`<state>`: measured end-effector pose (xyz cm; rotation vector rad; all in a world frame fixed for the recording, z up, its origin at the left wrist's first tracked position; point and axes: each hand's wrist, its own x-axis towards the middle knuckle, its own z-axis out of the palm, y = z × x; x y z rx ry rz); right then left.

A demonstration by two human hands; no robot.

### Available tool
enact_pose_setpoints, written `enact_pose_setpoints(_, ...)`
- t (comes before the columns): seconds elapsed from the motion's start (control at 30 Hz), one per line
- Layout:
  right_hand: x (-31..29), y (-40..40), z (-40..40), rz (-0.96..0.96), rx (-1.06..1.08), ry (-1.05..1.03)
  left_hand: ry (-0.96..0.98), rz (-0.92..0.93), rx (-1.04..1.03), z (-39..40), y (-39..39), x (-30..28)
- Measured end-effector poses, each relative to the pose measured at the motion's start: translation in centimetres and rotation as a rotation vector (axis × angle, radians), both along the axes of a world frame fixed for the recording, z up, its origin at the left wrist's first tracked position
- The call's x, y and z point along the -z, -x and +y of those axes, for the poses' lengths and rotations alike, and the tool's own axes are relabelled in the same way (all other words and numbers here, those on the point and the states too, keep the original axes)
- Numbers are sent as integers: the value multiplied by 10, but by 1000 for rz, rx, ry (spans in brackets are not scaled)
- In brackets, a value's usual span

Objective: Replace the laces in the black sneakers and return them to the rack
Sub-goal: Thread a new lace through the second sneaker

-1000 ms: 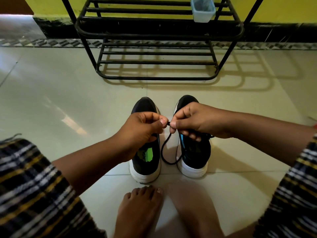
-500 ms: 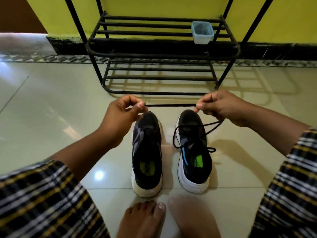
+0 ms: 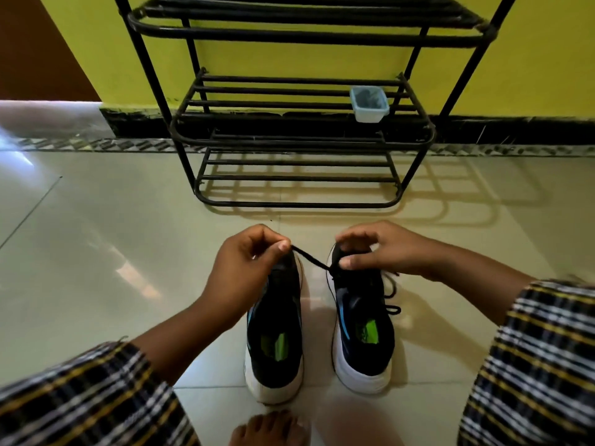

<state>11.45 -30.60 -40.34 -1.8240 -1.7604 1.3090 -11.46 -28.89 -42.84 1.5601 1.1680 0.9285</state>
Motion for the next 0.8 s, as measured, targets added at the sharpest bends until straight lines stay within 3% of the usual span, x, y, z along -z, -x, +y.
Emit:
enact_pose_setpoints(0.17, -10, 44, -4, 242, -88, -93, 28, -61, 69, -6, -15, -15)
enact_pose_setpoints(0.37, -3, 37, -7, 353, 165, -26, 168, -94, -83, -3, -11, -14)
enact_pose_setpoints(0.47, -3, 29, -7, 377, 248, -37, 427, -311, -172, -2, -12, -16)
enact_pose_setpoints(0.6, -8, 34, -10, 328, 176, -54, 723, -709, -166, -3, -27, -22)
enact_pose_setpoints(0.73, -10, 38, -14, 307, 148, -80, 775, -992, -274, 11, -19, -27)
enact_pose_setpoints(0.8, -15, 32, -16, 309, 164, -67, 723, -1026, -339, 24, -3, -24)
